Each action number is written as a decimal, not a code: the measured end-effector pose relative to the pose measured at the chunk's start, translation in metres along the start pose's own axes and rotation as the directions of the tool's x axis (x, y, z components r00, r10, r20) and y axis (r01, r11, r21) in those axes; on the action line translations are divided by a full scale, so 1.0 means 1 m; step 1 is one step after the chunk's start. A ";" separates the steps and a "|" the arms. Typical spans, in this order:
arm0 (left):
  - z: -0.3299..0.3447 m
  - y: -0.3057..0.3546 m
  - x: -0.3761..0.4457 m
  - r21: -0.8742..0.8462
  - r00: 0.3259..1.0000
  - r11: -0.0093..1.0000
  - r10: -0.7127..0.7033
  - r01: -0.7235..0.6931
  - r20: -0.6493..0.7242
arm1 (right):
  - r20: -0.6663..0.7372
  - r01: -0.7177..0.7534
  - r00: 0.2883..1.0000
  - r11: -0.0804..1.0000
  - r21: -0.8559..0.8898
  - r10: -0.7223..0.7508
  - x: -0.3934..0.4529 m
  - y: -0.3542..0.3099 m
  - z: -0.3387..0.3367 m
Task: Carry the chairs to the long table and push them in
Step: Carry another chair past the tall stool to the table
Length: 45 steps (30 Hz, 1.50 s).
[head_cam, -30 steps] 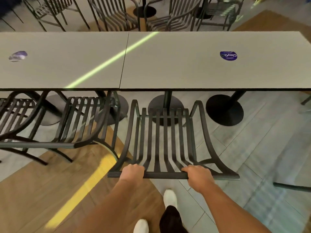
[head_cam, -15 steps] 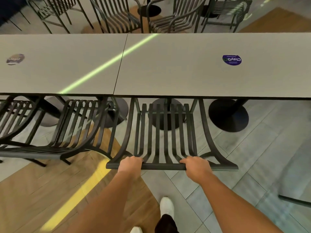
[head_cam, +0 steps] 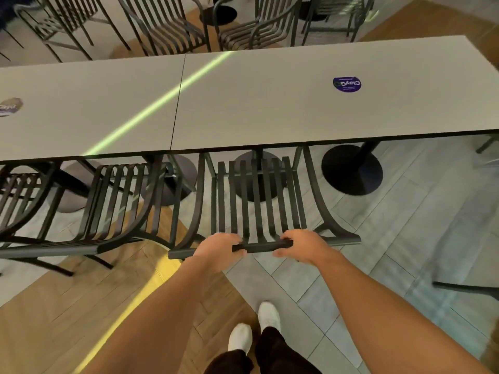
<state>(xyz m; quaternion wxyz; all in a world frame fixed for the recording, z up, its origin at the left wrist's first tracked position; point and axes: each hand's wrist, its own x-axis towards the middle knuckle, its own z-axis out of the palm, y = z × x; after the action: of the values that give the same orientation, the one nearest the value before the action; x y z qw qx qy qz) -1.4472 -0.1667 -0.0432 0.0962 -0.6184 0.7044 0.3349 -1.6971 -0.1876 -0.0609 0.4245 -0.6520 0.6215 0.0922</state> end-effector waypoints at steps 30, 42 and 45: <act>0.126 0.348 -0.035 0.300 0.671 0.609 0.589 -0.735 0.450 | -0.255 -0.573 0.466 0.509 0.643 0.847 -0.338 0.248 0.081; 0.209 0.508 -0.036 0.245 0.526 0.471 0.689 -0.848 0.498 | -0.266 -0.477 0.319 0.396 0.785 0.910 -0.418 0.397 0.076; 0.219 0.545 -0.012 0.230 0.492 0.440 0.703 -0.868 0.514 | -0.292 -0.444 0.282 0.394 0.805 0.914 -0.411 0.424 0.063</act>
<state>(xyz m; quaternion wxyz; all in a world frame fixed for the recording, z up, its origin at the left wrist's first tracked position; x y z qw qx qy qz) -2.0159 -0.0212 -0.0100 0.1910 -0.0993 0.9402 0.2641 -2.1348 0.2116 -0.0193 0.2308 -0.1042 0.9509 -0.1779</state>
